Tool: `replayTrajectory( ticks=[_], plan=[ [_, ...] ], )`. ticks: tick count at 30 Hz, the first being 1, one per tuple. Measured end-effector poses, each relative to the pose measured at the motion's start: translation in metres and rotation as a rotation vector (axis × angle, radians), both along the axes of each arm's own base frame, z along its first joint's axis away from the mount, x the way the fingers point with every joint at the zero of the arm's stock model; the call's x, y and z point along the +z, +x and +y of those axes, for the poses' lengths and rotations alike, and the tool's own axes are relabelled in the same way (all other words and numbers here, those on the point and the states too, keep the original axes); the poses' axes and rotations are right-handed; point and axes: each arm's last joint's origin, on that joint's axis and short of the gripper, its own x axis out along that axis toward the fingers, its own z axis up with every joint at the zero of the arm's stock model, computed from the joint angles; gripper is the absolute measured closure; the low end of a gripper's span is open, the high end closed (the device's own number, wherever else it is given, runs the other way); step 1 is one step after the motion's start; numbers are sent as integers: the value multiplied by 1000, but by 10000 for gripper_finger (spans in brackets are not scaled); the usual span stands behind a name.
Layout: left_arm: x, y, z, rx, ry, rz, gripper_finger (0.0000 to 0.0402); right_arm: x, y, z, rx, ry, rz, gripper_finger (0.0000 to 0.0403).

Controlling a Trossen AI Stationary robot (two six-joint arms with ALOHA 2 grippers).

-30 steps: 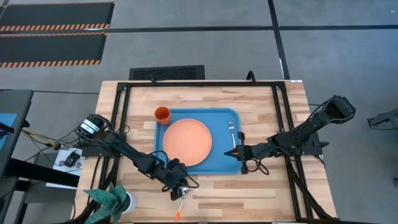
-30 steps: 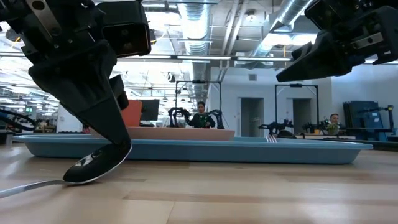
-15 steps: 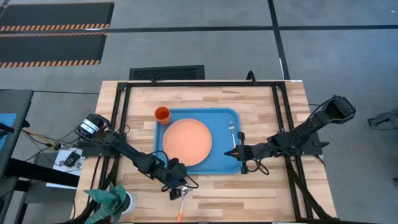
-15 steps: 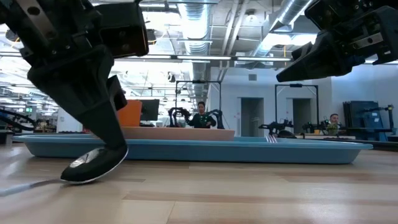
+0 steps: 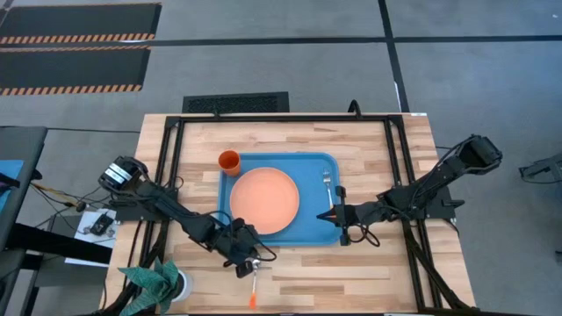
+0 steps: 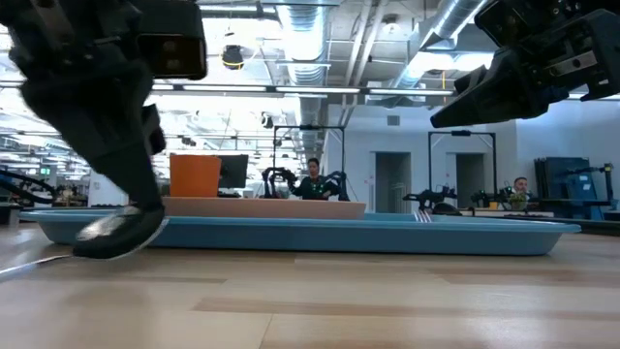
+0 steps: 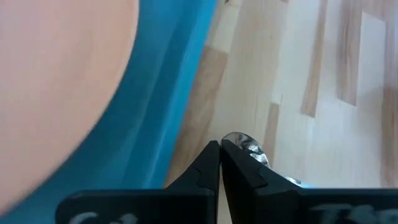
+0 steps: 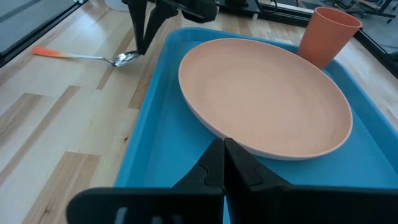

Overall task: Pick and place plate/cup/fork/spoon on tray
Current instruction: Put the orange spoon on the blue serving tray

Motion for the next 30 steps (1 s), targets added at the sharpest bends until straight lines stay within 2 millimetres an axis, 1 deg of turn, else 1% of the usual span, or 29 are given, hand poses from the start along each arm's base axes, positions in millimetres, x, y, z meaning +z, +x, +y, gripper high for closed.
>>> replayTrajectory(
  ticks=[9,14,18,26,30],
  plan=[
    [0,-18,-15,115,-70,64,401,0,0,0,0,0,0,388],
    [0,-20,-20,152,-107,72,396,0,0,0,1,0,0,390],
    [0,-20,-19,139,-109,78,370,0,0,0,0,1,0,388],
    [-1,-17,-13,100,-112,115,296,0,0,0,0,1,0,391],
    [0,-14,-11,79,-110,99,274,0,0,0,0,1,0,390]
  ],
)
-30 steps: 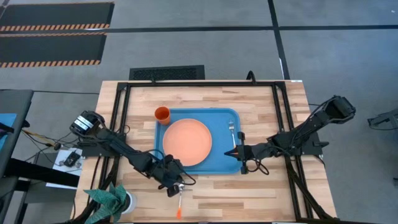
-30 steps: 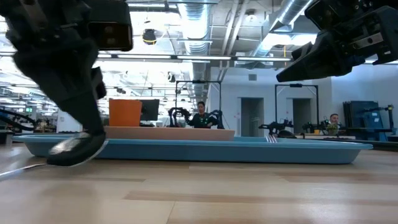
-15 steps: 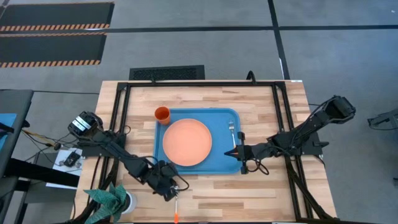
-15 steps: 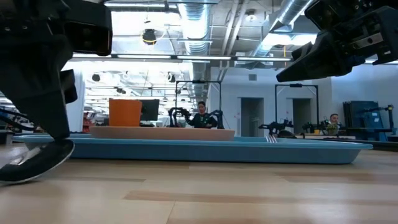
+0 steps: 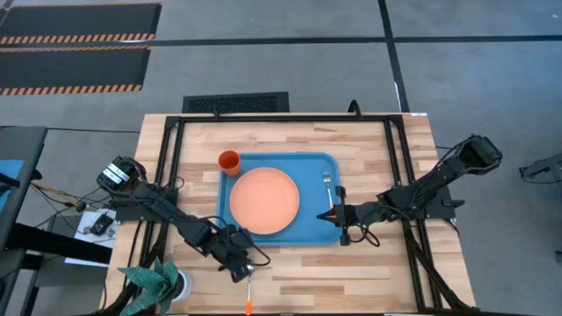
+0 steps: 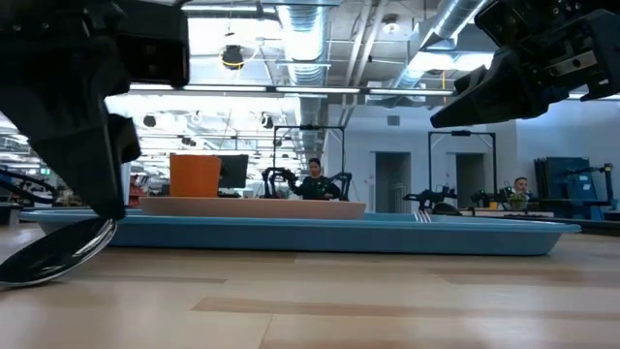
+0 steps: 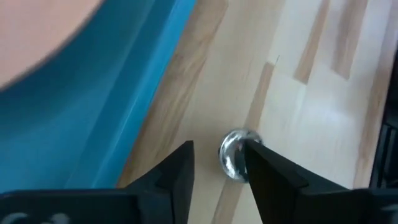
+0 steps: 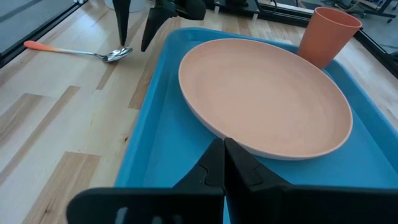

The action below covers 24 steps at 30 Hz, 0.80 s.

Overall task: Pick and place plate/cup/fork/spoon on tray
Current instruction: Put the orange spoon on the blue serving tray

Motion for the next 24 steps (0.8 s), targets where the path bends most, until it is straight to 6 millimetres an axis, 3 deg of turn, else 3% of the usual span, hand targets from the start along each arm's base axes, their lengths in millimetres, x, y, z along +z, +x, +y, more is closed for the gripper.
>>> replayTrajectory(
  ticks=[17,24],
  plan=[
    [1,8,6,-113,-38,-6,281,0,0,0,0,0,0,389],
    [-13,12,4,-124,-28,13,281,0,0,0,0,-1,2,388]
  ],
)
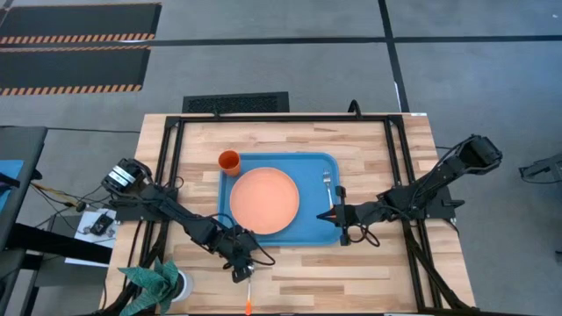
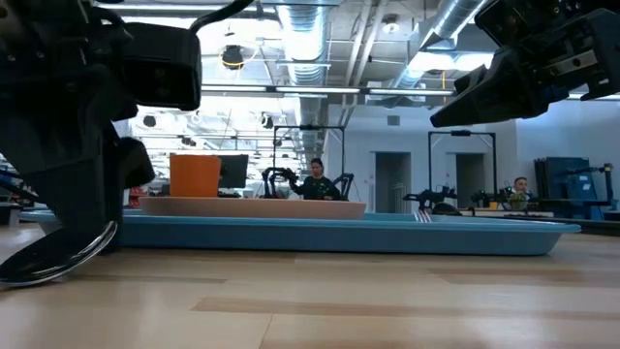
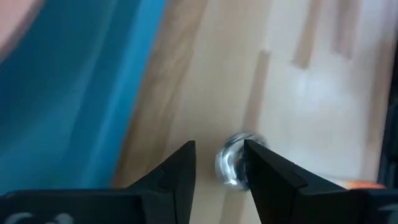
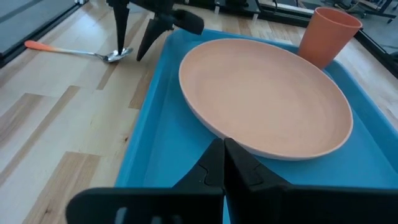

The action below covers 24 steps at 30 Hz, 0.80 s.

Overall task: Pick and place plate/cup/fork/spoon on tray
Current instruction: Put the orange spoon on the blue serving tray

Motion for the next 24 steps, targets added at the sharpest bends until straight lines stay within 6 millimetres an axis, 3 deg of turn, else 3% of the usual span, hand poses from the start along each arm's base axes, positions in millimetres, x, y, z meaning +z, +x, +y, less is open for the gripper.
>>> replayTrajectory(
  ticks=[7,16,24],
  plan=[
    [-4,3,-1,-19,-19,-2,291,0,0,0,1,0,1,389],
    [-3,3,-2,-75,-9,-15,390,0,0,0,1,0,-1,389],
    [8,3,-1,-85,-1,-67,397,0,0,0,1,1,-2,389]
  ],
)
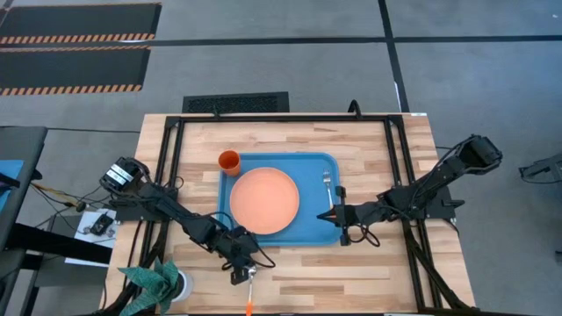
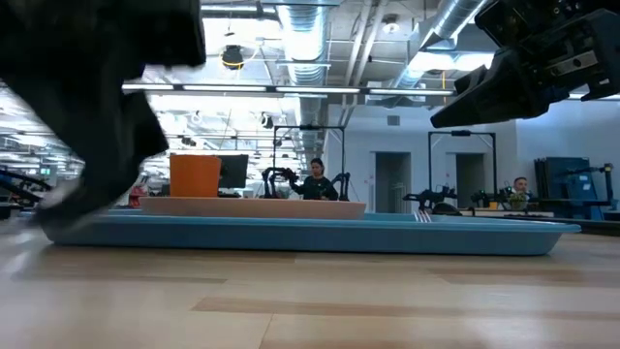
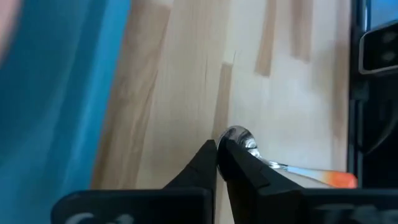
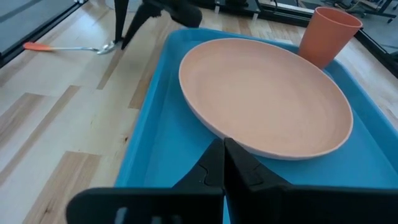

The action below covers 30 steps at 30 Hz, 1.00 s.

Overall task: Pick and place plate/cup/fork/spoon on tray
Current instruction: Put the orange spoon on the blue serving tray

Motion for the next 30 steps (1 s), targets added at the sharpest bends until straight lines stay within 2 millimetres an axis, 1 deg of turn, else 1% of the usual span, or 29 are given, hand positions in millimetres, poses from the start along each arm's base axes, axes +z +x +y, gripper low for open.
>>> replayTrajectory(
  ticks=[2,6,8,11,15,18,20,23,25,28,30],
  plan=[
    [9,-1,1,15,-2,-33,400,0,0,0,0,0,0,389],
    [36,-3,11,94,-12,-130,401,0,0,0,0,2,-4,389],
    [50,-3,20,151,-14,-175,401,1,1,0,-8,18,-12,388],
    [65,-1,41,236,3,-224,400,8,5,2,-31,59,-26,388],
    [70,7,71,285,80,-246,401,18,14,6,-63,146,-50,385],
    [71,13,88,247,133,-274,401,17,22,10,-105,244,-38,374],
    [73,18,96,209,158,-313,401,13,29,13,-123,314,-18,359],
    [78,24,106,169,166,-379,401,3,43,17,-126,401,30,329],
    [80,27,111,161,163,-401,401,1,55,19,-121,462,24,309],
    [80,28,120,192,161,-395,401,-4,70,20,-170,515,37,282],
    [80,28,127,245,139,-380,401,-6,81,21,-194,519,38,269]
  ],
)
